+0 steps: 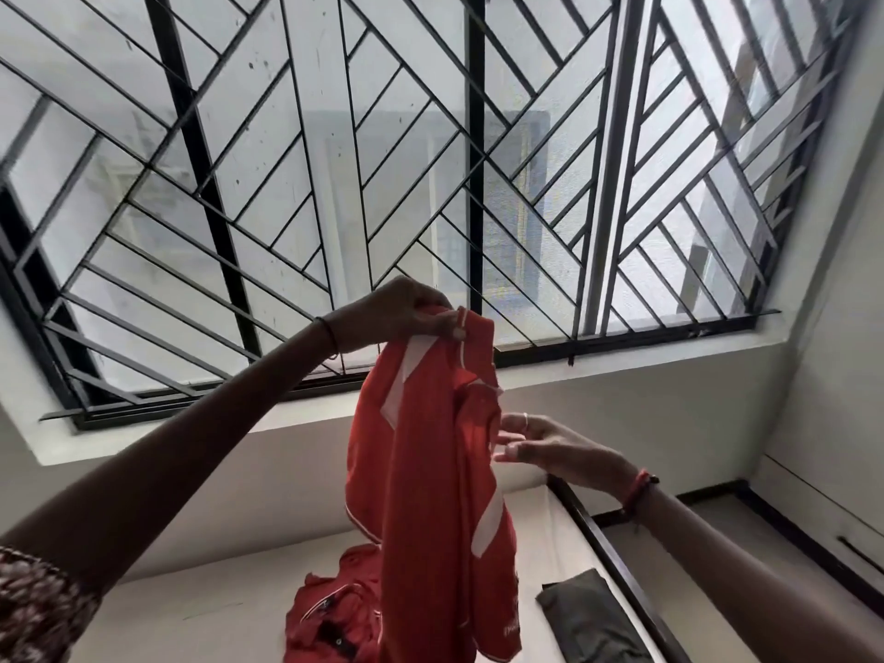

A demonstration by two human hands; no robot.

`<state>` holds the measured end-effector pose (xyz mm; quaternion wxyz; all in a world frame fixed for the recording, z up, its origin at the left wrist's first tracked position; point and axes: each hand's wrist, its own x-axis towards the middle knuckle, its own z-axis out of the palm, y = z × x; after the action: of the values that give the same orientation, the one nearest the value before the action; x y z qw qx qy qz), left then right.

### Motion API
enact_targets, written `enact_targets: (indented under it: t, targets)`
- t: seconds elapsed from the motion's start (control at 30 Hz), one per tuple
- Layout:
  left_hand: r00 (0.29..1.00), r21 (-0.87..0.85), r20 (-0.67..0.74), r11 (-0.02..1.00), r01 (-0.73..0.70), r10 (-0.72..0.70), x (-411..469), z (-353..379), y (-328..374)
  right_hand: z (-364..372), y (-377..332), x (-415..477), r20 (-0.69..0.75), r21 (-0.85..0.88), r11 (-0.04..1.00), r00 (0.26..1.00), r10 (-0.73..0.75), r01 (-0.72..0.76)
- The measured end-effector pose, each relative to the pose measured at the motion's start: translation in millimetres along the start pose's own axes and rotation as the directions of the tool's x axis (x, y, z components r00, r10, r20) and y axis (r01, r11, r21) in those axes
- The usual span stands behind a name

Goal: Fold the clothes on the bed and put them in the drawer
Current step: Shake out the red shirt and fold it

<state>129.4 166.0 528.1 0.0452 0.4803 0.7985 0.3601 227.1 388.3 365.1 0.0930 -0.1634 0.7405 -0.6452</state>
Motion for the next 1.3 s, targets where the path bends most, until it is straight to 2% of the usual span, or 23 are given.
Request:
enact_targets:
  t: [0.1,0.23,0.33,0.43,0.53,0.73,0.8,0.9,1.07,1.3]
  targets:
    - [1.0,-0.003,0.008,1.0,-0.001,0.001,-2.0,-1.0,-4.0,1.2,-5.6,2.8,-0.022,0.006,1.0,1.0,-0.014,0.015]
    - [0.999,0.042,-0.038,0.999,-0.005,0.007,-4.0,-6.1,-17.2,-18.9,-2.3,4.2,-0.031,0.179,0.983,0.999,0.034,-0.028]
    - [0.999,0.061,-0.011,0.998,0.032,-0.031,-6.5,-11.6,-32.6,-31.4,-5.7,3.2,-0.117,0.201,0.979,0.992,0.039,-0.014]
    - [0.99,0.027,0.039,0.991,0.134,-0.135,-11.4,-11.5,-42.1,-41.7,-21.3,1.3,-0.241,0.166,0.985,0.971,-0.007,0.048]
    - [0.973,0.029,0.111,0.979,0.201,-0.203,-17.7,-7.1,-51.6,-50.9,-38.7,3.1,-0.368,0.031,0.995,0.926,-0.079,0.097]
    - [0.927,-0.039,0.096,0.929,0.368,-0.364,-25.0,6.2,-66.2,-52.1,-70.1,2.1,-0.456,-0.152,0.977,0.867,-0.203,0.149]
    - [0.905,-0.105,0.148,0.904,0.414,-0.398,-28.3,9.5,-68.3,-51.5,-76.5,1.8,-0.463,-0.178,0.97,0.856,-0.229,0.163]
    - [0.917,-0.2,0.191,0.9,0.387,-0.351,-31.2,12.0,-71.2,-52.5,-83.1,-1.1,-0.462,-0.207,0.964,0.851,-0.249,0.17]
    - [0.969,-0.418,0.023,0.878,0.234,-0.247,-29.1,15.7,-77.2,-58.2,-92.5,-7.5,-0.491,-0.312,0.934,0.811,-0.318,0.177]
    - [0.944,-0.551,0.229,0.768,0.326,-0.237,-25.9,23.2,-77.7,-60.3,-99.2,-5.5,-0.508,-0.35,0.916,0.782,-0.361,0.196]
